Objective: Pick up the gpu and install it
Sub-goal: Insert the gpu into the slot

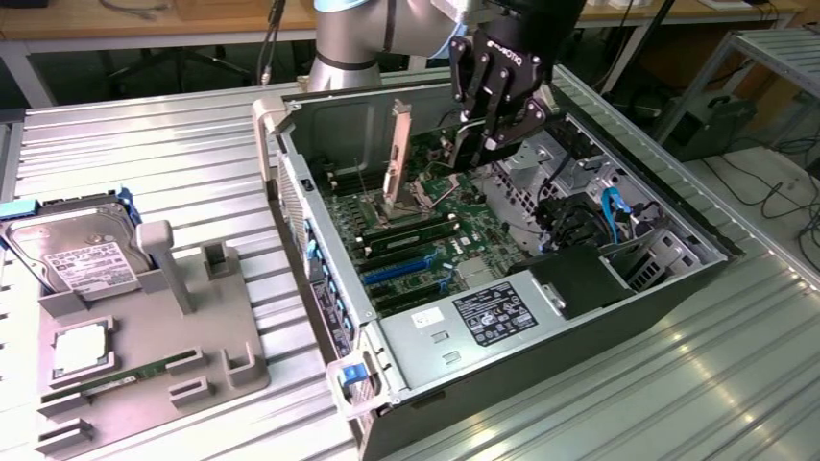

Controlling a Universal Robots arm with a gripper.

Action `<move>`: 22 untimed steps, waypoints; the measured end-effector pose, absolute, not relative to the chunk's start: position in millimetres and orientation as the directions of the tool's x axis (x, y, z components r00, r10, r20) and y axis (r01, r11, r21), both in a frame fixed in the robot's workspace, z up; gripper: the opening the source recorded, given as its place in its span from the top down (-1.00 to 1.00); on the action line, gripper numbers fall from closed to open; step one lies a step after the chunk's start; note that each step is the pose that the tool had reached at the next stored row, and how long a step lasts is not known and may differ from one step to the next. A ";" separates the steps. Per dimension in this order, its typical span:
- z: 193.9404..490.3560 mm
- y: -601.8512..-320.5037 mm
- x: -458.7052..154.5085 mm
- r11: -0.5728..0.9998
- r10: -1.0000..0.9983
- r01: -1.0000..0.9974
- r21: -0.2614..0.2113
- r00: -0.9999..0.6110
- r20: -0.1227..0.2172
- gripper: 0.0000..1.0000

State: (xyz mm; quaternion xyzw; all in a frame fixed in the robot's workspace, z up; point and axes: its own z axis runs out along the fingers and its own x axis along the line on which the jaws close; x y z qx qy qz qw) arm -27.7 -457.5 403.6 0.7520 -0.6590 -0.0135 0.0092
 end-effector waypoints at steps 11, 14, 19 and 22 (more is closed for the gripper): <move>356.2 -457.6 -27.8 -0.108 -0.994 -0.993 0.038 0.108 -0.002 0.44; 352.5 -457.6 -27.8 -0.108 -0.994 -0.993 0.038 0.108 -0.002 0.44; 348.2 -457.5 -27.8 -0.108 -0.994 -0.993 0.038 0.108 -0.003 0.44; 345.1 -457.6 -27.8 -0.108 -0.994 -0.993 0.038 0.108 -0.003 0.44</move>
